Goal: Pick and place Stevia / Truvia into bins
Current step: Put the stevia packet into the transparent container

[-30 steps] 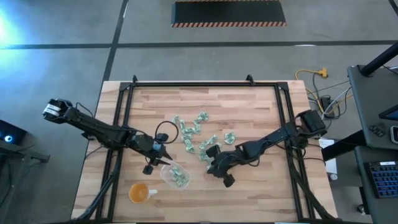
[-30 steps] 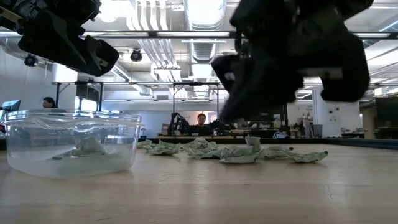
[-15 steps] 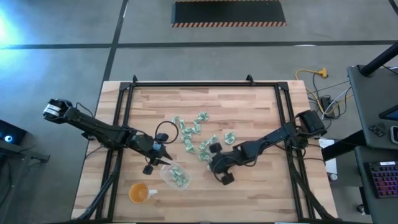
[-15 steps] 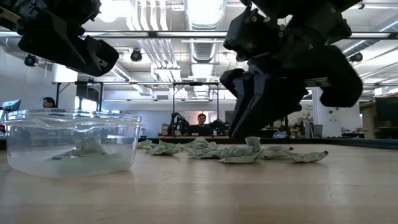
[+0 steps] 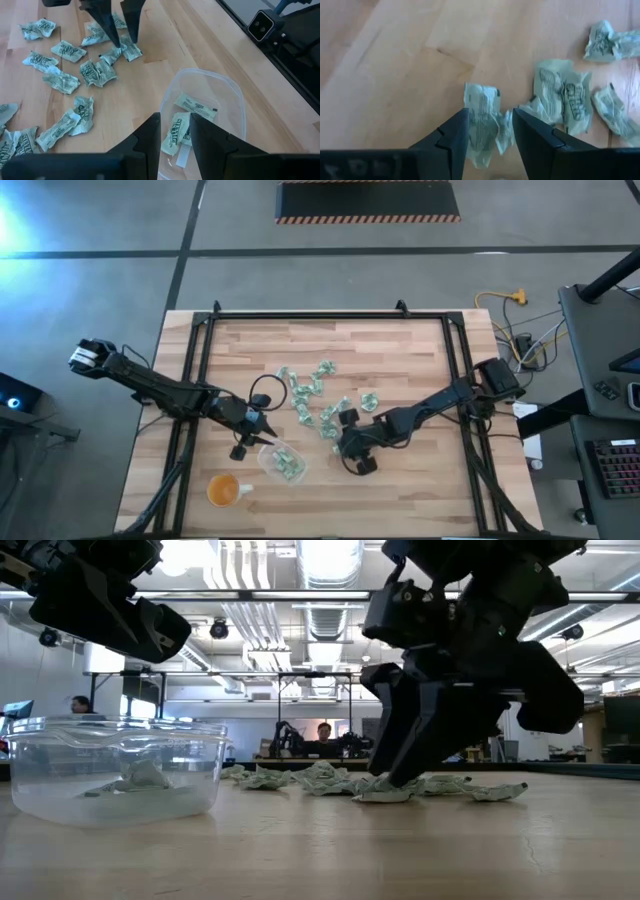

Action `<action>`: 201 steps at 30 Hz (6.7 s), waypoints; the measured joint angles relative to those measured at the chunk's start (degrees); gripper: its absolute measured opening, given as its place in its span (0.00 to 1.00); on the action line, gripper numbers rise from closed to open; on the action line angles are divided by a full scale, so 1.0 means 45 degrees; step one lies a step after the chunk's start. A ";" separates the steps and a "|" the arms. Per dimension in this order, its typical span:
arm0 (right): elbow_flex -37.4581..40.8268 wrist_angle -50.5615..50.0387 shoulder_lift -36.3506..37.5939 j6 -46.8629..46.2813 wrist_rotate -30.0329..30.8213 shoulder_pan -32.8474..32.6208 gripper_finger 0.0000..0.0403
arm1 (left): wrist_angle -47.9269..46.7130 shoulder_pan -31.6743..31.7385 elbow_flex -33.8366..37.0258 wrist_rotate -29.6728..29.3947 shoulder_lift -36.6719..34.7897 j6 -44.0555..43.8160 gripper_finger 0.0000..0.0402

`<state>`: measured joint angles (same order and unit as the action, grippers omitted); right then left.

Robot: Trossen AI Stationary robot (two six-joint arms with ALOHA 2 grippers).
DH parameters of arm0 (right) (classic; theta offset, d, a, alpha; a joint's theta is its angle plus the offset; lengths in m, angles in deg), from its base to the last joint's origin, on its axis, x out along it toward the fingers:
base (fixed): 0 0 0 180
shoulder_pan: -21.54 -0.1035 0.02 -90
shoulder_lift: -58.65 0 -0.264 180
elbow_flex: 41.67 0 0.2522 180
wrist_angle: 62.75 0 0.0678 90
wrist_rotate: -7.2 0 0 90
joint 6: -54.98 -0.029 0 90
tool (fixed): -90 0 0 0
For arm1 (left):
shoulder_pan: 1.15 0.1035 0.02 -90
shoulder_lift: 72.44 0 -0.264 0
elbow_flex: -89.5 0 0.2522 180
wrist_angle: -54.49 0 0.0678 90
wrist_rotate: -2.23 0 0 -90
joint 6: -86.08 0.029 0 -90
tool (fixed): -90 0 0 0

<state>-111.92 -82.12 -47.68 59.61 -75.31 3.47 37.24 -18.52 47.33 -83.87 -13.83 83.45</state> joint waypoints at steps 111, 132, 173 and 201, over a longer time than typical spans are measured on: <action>-0.1182 0.6440 -0.0149 0.3133 -0.2818 -0.0182 0.02 | 0.0001 0.0015 0.0093 -0.9146 -0.0131 0.1102 0.22; -0.5027 0.4353 -0.3940 0.1735 -0.3721 0.0330 0.04 | 0.0099 0.0341 0.0151 -0.9933 0.0958 0.1389 0.22; 0.2113 -0.1170 0.4992 -0.2097 -0.0943 -0.0264 0.27 | -0.0486 0.3925 -0.3435 -0.4430 0.7627 0.2751 0.22; 0.2671 -0.0294 0.5684 -0.1936 -0.0953 -0.0318 0.23 | -0.1500 0.4011 -0.3517 -0.3265 0.7064 0.2667 0.00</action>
<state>-99.90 -83.44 -22.10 50.89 -79.60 2.04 30.49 -0.47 31.51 -98.56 17.96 95.44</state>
